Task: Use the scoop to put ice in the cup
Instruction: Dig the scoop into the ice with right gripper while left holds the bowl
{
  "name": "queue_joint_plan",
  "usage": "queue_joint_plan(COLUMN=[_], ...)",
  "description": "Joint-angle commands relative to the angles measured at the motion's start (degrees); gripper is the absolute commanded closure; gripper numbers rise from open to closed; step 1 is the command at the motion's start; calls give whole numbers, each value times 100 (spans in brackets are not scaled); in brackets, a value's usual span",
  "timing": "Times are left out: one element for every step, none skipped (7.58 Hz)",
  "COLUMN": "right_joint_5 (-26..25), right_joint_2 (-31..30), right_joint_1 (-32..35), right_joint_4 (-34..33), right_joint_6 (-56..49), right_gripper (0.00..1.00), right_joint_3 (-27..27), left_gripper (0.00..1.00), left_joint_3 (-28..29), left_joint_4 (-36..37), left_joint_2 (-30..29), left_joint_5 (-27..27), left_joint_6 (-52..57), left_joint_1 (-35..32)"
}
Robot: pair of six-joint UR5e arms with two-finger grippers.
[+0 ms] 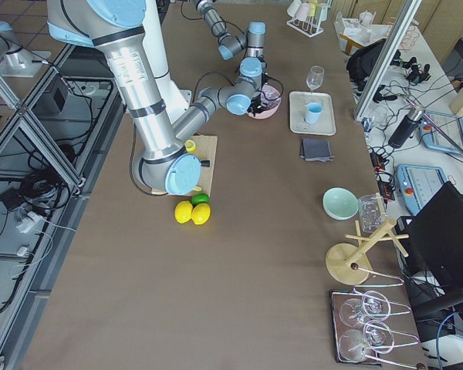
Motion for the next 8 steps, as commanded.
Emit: queue_joint_plan(right_joint_5=[203,205,222,248,249,240,240,240], right_joint_2=[-441,-555,-565,-574,-600,-627,-723,-758], right_joint_1=[112,112,121,130,139,139,139,148], right_joint_4=[958,1299,1511,1557,1557,1748,2098,2180], right_joint_6=[578,857,1165,1307,1439,1597,1825,1862], right_gripper=[100,100,100,100,100,100,100,100], right_joint_3=[28,3,46,99,143,178,170,187], left_gripper=[1,1,1,1,1,1,1,1], left_joint_3=[0,0,9,18,18,18,18,18], left_joint_4=[-3,-3,-3,-3,-3,5,-3,5], left_joint_2=[5,5,5,5,5,5,-4,-4], left_joint_5=[5,-4,5,5,5,5,5,5], left_joint_6=[0,0,9,9,9,9,0,0], left_joint_1=[0,0,0,0,0,0,0,0])
